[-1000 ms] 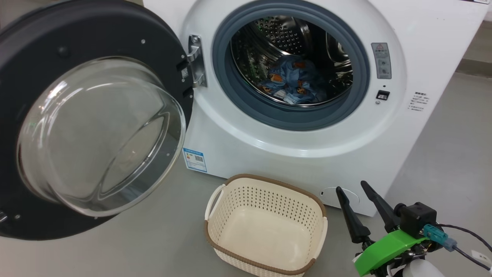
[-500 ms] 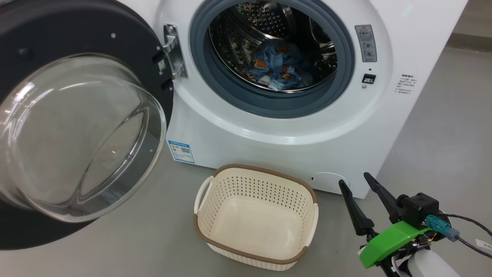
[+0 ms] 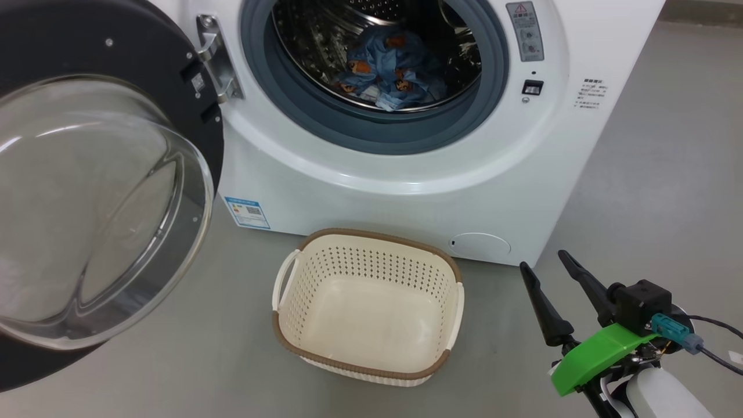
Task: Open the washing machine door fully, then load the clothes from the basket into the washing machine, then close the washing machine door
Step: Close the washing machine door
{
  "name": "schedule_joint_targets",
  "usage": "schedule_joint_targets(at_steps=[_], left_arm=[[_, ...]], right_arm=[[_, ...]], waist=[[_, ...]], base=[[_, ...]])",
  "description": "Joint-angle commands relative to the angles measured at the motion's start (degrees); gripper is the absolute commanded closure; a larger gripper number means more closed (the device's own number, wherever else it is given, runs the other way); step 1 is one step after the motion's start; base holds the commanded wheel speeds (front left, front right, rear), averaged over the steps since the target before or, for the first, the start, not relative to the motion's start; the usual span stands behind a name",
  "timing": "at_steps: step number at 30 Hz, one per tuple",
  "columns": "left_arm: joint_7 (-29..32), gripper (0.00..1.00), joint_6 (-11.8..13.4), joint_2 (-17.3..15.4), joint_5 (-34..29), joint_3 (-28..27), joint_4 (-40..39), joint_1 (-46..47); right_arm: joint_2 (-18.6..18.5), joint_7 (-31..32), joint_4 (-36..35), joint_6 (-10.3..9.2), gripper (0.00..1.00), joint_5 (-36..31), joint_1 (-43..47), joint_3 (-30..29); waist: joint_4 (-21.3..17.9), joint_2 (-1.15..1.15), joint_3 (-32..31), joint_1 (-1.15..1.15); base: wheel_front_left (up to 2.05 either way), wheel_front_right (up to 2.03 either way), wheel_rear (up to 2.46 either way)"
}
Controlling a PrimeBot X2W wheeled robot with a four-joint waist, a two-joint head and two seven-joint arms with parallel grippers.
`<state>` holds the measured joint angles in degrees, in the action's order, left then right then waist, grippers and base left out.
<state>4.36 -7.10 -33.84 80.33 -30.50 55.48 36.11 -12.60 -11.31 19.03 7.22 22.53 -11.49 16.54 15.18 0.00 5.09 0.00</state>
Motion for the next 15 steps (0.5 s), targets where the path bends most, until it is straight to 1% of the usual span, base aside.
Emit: schedule_joint_targets(at_steps=[1, 5, 13, 15], left_arm=[[0.5, 1.0, -0.4, -4.7, 0.4, -1.3, -0.8, -0.6], [1.2, 1.0, -0.4, -4.8, 1.4, -1.5, 1.1, -1.1], [8.6, 1.0, -0.4, -4.4, 3.3, 0.0, 4.4, -1.9], [11.4, 1.0, -0.4, -4.1, 3.6, 0.6, 4.6, -2.1]], right_arm=[[-0.5, 0.0, -1.7, 0.26, 0.0, -0.9, -1.5, 0.8], [-0.4, 0.4, -2.3, 0.26, 0.0, -1.2, -1.3, 0.4], [-0.2, 0.9, -2.9, 0.26, 0.0, -1.5, -1.0, -0.1], [0.0, 0.8, -2.8, 0.26, 0.0, -1.5, -0.9, -0.1]], waist=[[-0.4, 0.0, 0.5, 0.0], [-0.6, 0.0, 0.6, 0.0], [-0.4, 0.0, 0.1, 0.0], [-0.3, 0.0, -0.2, 0.0]], base=[[0.0, 0.0, 0.0], [0.0, 0.0, 0.0], [0.0, 0.0, 0.0], [0.0, 0.0, 0.0]])
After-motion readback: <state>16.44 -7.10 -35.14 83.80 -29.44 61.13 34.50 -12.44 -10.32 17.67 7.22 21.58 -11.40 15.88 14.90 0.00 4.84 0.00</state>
